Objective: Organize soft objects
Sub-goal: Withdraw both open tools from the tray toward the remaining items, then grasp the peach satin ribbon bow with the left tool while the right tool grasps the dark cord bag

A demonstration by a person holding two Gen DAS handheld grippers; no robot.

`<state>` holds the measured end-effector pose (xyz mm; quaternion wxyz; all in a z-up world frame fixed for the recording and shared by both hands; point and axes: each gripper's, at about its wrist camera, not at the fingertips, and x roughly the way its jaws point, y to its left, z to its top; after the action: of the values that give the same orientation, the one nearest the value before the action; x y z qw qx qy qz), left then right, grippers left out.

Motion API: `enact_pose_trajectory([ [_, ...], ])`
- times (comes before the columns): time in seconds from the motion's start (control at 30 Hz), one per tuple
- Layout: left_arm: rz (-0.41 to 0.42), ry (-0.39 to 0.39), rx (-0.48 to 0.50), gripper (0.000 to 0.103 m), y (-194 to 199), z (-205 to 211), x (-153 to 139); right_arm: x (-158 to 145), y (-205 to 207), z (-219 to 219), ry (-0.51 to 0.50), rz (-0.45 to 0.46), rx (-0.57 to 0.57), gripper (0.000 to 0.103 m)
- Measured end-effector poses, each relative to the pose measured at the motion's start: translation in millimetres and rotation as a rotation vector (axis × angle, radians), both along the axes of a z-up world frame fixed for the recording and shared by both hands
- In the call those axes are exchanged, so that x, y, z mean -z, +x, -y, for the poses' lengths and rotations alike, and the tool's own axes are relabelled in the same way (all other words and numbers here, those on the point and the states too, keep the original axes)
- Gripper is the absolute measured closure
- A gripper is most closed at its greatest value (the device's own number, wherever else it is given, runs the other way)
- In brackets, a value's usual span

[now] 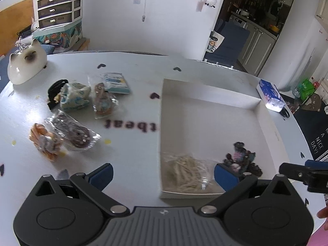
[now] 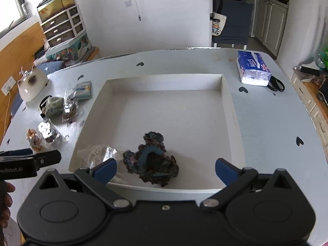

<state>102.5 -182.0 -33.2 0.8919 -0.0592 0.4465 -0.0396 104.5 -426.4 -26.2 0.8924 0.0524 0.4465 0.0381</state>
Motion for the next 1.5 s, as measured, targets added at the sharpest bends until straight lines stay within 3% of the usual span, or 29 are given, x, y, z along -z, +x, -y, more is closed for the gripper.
enact_pose_trajectory([
  [0.33, 0.02, 0.009, 0.03, 0.0, 9, -78, -11, -5, -1, -69, 0.01, 0.027, 0.064, 0.0],
  [0.8, 0.028, -0.019, -0.012, 0.0, 30, -188, -10, -2, 24, -176, 0.019, 0.054, 0.038, 0.0],
  [0.97, 0.026, -0.073, -0.072, 0.0, 33, -220, -5, 9, 41, -215, 0.011, 0.066, -0.02, 0.0],
  [1.2, -0.004, -0.206, -0.166, 0.006, 35, -253, 9, 36, 68, -269, -0.007, 0.073, -0.137, 0.0],
  [1.5, -0.125, -0.382, -0.298, 0.016, 47, -280, 42, 77, 103, -314, -0.184, 0.095, -0.26, 0.0],
])
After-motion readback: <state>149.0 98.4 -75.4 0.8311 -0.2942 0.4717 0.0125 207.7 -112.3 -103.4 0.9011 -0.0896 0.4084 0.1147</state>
